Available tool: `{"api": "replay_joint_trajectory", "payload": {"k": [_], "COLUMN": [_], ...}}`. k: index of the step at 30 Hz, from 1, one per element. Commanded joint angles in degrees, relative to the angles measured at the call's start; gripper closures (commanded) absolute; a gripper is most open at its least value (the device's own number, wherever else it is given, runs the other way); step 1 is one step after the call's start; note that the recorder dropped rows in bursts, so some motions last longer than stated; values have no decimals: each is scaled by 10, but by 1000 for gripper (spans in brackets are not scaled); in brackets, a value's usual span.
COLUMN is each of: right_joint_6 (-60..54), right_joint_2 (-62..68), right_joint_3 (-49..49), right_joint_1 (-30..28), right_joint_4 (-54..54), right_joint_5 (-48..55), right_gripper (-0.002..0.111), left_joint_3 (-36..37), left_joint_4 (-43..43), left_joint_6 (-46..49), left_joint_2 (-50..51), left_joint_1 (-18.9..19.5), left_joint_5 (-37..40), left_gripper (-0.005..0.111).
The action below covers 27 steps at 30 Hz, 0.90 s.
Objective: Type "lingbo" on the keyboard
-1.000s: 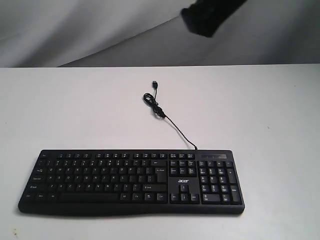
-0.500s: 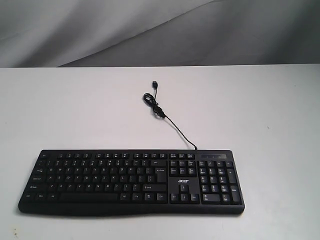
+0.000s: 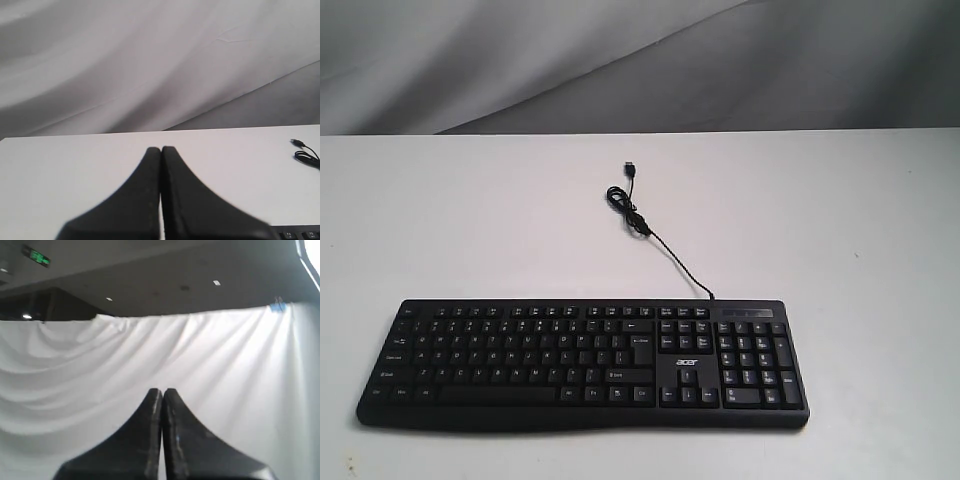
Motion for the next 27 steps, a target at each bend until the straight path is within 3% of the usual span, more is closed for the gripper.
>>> {"api": "replay_joint_trajectory", "payload": {"k": [1,6,10,13,17,22,27], "right_joint_6": [150,154,162,172,233,372,370], "right_joint_2": [-3,-34,-82,-110,-138,-169,-189], "right_joint_3": [92,177,218,233,236,236,247], "right_joint_1": [-146,-283,-337,-367,-375,-375,-375], "right_joint_4": [-5,8,0,-61,-180,-239,-292], "right_joint_5": [16,79,69,125,215,219,216], "right_gripper": [108,108,108,108,108,108,108], "left_joint_3": [3,3,3,3,3,3,3], "left_joint_4": [0,0,0,0,0,0,0], "left_joint_6": [-1,-1,-1,-1,-1,-1,-1], "left_joint_2": [-3,-3,-3,-3,-3,-3,-3], "left_joint_1": [-4,-4,-4,-4,-4,-4,-4], "left_joint_5": [-5,-5,-5,-5,-5,-5,-5], "left_gripper": [106,106,106,106,106,106,106]}}
